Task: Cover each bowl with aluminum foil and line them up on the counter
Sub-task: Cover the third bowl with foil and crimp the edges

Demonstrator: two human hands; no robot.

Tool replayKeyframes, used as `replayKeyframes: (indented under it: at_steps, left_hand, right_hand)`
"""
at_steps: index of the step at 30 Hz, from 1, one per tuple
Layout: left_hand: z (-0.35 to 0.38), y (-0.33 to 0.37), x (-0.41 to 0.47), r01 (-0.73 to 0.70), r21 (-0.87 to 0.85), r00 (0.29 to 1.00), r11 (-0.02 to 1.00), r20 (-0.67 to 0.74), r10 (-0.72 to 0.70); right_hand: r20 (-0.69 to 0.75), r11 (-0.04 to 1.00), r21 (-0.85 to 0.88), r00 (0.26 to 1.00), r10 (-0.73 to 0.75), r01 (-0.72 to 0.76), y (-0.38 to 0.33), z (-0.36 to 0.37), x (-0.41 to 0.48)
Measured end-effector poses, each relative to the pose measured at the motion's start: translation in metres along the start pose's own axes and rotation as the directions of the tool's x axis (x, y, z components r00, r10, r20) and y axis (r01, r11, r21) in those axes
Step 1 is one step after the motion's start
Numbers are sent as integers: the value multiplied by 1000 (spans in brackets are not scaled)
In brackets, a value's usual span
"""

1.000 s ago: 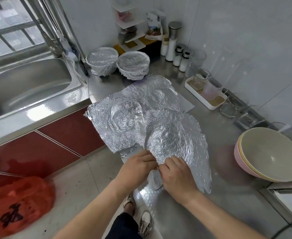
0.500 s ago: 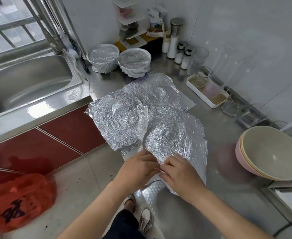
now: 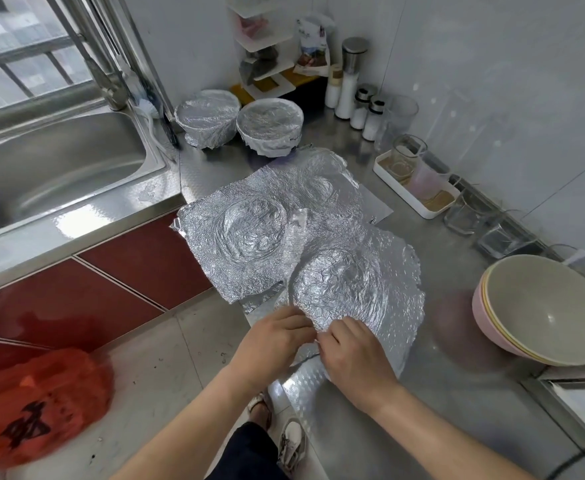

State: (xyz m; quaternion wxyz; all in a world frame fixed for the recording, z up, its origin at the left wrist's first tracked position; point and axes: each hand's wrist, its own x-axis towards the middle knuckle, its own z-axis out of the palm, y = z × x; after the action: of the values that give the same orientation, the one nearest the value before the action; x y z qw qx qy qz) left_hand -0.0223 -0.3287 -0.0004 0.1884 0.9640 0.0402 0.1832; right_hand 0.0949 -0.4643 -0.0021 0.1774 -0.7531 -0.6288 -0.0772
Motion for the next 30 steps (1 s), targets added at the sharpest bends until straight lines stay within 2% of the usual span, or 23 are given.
replayKeyframes:
  at_steps: [3,6,9,12,16,23,26,30]
  left_hand:
    - [-3,-2,-1,2,11,1000,1000,4,-2]
    - [-10,-7,-4,28,54,999,998,28,-30]
    - [-20,-8,-6,136,44,990,990,37,-137]
    - [-23,3,-2,183,-14,981,983,73,-182]
    - [-15,10,5,105,-33,987,994,128,-100]
    - [-6,4,5,-2,40,995,999,104,-2]
    - [-6,0,6,-22,65,998,998,58,18]
    - [-14,-6,5,-51,56,998,997,27,49]
  right_hand:
    - [14,999,25,999,37,-38,-6,1,3]
    - [32,986,133,994,101,-105,-4,-4,9]
    - [97,956,243,985,144,-164,7,-13,7]
    - [137,972,199,985,101,-127,16,-16,-4]
    - [121,995,89,992,36,-47,16,-17,-7]
    - [39,999,15,999,-29,28,14,-6,-8]
    - [20,1000,19,1000,-22,22,10,-2,-3]
    - [40,996,68,998,54,-57,-4,2,6]
